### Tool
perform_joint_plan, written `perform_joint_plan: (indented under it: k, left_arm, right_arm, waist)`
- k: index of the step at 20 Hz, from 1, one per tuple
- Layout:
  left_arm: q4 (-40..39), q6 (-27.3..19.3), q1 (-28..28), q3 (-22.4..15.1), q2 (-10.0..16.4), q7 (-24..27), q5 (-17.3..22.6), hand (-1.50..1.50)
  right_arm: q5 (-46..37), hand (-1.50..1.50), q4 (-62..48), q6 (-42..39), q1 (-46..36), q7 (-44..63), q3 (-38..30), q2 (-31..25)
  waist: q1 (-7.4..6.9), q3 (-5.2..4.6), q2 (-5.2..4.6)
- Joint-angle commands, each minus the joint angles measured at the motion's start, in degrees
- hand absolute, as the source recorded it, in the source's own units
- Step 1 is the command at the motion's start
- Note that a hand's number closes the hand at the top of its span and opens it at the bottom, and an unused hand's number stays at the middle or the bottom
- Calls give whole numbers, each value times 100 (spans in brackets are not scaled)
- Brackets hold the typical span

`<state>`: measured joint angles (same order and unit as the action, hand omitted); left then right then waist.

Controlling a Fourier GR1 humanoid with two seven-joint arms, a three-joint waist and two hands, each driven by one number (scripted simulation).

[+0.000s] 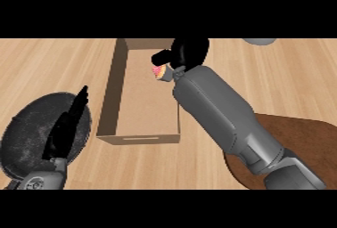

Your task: Pick the cupcake from the cutting board and place it in the cardboard box

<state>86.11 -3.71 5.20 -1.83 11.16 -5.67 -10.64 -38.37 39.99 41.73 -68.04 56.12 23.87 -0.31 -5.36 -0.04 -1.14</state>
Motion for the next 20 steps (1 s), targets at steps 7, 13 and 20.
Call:
perform_joint_plan:
  k: [7, 13, 20]
  left_arm:
    - [148, 159, -417, 326, 202, 60, 279, 0]
    - [246, -193, -553, 355, 52, -56, 72, 0]
    - [318, -93, -910, 504, 144, 144, 170, 0]
  right_arm:
    - [-19, -150, 510, 2733, 477, -404, -580, 30]
    - [-492, -150, 1299, 2787, 1309, -126, -903, -202]
    - [-1145, -150, 3911, 2109, 3071, 135, -759, -665]
  waist:
    - [354, 8, 105]
    - [726, 6, 209]
    - [840, 1, 237]
